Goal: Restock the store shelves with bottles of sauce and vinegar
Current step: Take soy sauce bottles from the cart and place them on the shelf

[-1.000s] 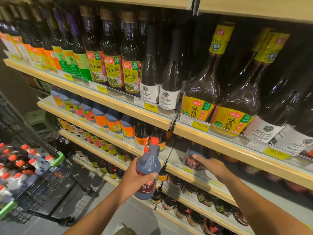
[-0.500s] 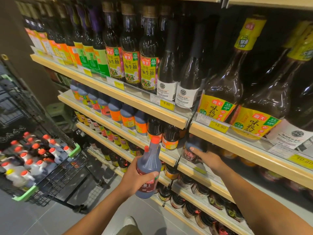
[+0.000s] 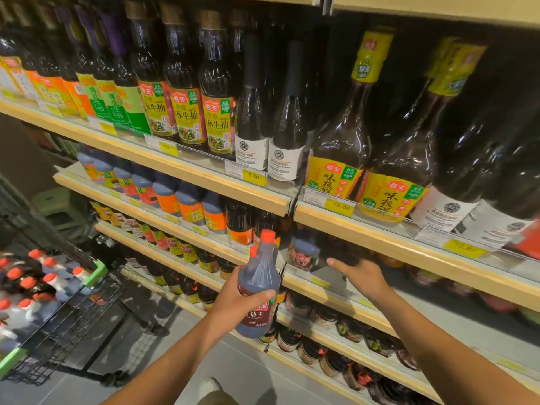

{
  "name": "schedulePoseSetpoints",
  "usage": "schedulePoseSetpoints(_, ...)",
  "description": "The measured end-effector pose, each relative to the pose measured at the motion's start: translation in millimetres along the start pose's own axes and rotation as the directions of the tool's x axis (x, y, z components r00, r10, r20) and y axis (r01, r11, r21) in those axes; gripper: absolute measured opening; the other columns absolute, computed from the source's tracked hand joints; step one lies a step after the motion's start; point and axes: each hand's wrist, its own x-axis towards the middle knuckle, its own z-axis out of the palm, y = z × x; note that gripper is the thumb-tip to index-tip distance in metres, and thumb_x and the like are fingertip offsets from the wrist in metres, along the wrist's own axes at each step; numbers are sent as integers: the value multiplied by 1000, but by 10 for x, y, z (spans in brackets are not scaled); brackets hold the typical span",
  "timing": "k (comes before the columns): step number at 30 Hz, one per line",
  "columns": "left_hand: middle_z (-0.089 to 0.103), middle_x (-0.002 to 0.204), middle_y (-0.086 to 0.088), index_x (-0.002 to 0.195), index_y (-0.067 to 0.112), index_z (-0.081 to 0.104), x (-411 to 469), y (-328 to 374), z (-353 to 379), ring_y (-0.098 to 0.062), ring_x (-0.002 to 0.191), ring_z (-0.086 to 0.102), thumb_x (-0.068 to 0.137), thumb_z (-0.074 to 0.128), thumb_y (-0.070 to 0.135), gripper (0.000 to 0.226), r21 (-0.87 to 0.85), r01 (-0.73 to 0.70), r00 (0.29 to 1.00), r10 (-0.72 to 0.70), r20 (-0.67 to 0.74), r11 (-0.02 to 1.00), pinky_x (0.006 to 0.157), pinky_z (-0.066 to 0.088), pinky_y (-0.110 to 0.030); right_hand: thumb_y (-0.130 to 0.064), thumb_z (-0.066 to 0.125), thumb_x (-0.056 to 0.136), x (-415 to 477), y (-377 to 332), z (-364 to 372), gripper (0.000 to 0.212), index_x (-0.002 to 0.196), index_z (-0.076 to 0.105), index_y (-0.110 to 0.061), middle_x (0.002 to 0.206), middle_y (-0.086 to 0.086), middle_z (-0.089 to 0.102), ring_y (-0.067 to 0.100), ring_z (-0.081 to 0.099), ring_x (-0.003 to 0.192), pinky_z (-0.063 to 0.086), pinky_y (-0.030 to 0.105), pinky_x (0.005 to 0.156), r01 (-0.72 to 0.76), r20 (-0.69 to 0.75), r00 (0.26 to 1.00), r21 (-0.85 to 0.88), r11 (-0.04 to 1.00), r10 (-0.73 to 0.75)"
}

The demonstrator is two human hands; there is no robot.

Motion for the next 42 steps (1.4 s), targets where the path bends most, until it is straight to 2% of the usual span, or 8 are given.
schedulePoseSetpoints(3,73,116,-1,124,27,57,65,16,239,-18,105,73,64,95,31,71,-14,1,999,0,42,1000,79,58,-26,-47,88,73,-237,79,-68,56,120,62,-31,119,-9,69,2,63,100,48,24,81,186,25,982,54,981,-188)
schedulePoseSetpoints(10,77,111,9,126,36,57,138,85,794,-9,100,74,51,94,46,84,-45,9,986,-1,168,999,76,60,-24,-59,91,58,-742,163,33,94,140,51,-37,130,-19,63,0,59,119,54,31,100,185,370,904,108,977,-212)
schedulePoseSetpoints(14,79,104,12,124,33,60,126,155,1066,-8,95,75,52,92,45,80,-36,-1,974,9,226,999,72,59,-21,-40,92,68,-829,183,66,72,131,57,-38,121,-15,71,5,67,113,58,29,92,180,356,900,222,958,-251)
schedulePoseSetpoints(20,73,122,-4,134,25,57,130,249,1259,-18,112,71,64,89,39,79,-30,26,951,-15,309,999,100,58,-44,-21,92,74,-787,234,7,57,122,63,-29,108,-9,77,10,72,103,57,21,80,128,253,947,270,954,-199)
schedulePoseSetpoints(27,64,136,5,140,32,53,248,415,1176,-14,123,64,67,85,58,84,69,-15,952,-7,306,997,107,53,-45,-14,92,72,-579,224,-98,60,125,65,-16,109,3,78,18,74,101,59,28,84,80,270,950,281,956,-158)
schedulePoseSetpoints(33,55,147,8,140,30,54,454,408,953,-11,130,54,98,70,33,45,189,-21,986,-11,165,982,112,46,-39,-24,94,70,-343,145,-288,55,118,67,-23,110,0,76,13,73,99,59,30,88,14,203,978,160,987,-47)
schedulePoseSetpoints(37,58,143,6,135,27,58,499,350,845,-14,129,55,99,68,26,37,205,23,995,-43,90,979,113,45,-43,-44,90,71,-182,48,-421,30,91,71,-31,93,-11,73,0,67,84,48,9,58,-135,191,975,84,987,117)
schedulePoseSetpoints(42,57,144,2,141,21,57,545,312,799,-16,131,53,99,68,24,43,204,43,997,-56,57,978,115,44,-45,-57,58,95,-13,-10,-484,42,105,66,-17,109,4,67,8,59,90,42,19,78,-177,325,925,-93,980,198)
